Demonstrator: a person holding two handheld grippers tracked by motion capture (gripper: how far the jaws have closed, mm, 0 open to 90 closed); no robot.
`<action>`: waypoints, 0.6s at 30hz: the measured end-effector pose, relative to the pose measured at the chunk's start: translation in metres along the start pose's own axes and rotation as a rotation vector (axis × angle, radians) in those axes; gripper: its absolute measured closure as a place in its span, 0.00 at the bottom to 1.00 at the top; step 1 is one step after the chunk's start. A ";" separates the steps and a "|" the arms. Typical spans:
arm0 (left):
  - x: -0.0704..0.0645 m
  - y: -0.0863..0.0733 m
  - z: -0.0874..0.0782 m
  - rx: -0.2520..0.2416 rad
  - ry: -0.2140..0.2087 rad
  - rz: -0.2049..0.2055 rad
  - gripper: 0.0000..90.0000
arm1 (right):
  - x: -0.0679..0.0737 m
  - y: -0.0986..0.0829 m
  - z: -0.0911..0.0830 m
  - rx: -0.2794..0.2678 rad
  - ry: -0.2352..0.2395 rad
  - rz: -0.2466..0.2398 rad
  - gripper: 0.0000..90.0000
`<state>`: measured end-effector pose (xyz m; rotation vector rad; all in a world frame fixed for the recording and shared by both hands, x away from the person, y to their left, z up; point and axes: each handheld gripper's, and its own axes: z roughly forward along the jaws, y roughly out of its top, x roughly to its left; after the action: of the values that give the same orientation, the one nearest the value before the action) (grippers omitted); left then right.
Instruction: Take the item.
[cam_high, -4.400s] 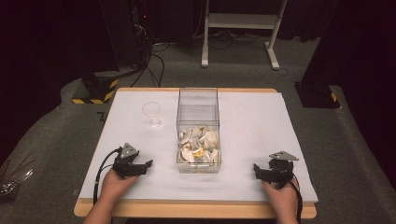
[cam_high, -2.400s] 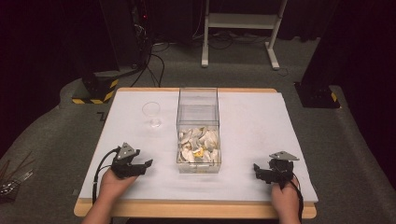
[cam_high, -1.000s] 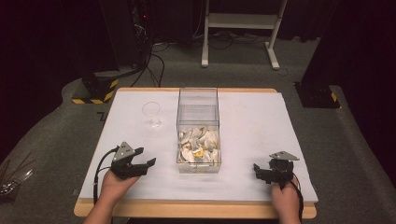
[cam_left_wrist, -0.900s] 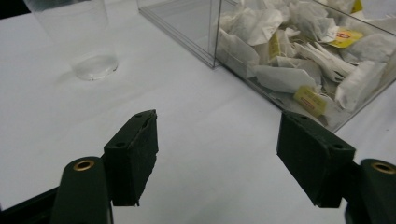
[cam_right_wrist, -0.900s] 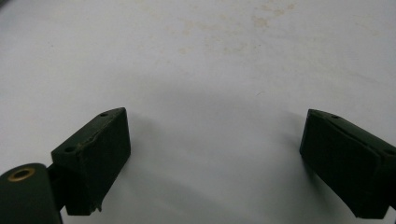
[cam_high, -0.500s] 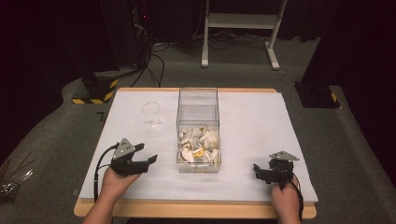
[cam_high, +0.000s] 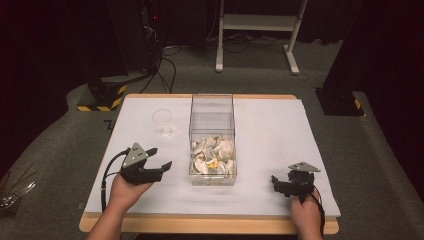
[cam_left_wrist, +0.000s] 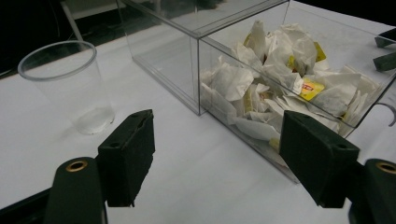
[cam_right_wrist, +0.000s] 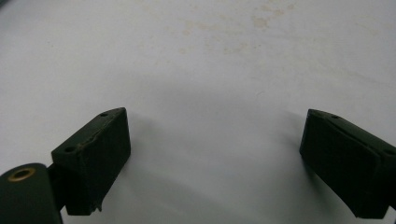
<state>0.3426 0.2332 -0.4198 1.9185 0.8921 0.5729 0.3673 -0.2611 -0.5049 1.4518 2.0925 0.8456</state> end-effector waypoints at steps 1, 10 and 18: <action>0.000 0.002 0.000 -0.005 -0.003 0.000 0.30 | 0.000 0.000 0.000 0.000 0.001 0.001 0.10; -0.002 0.014 0.007 -0.017 -0.040 -0.008 0.30 | 0.000 0.000 0.000 0.000 0.000 0.003 0.10; -0.008 0.023 0.017 -0.018 -0.073 -0.005 0.30 | 0.000 0.000 0.000 -0.001 0.000 0.000 0.10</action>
<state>0.3576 0.2108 -0.4076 1.9087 0.8422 0.5030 0.3673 -0.2611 -0.5050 1.4516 2.0914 0.8466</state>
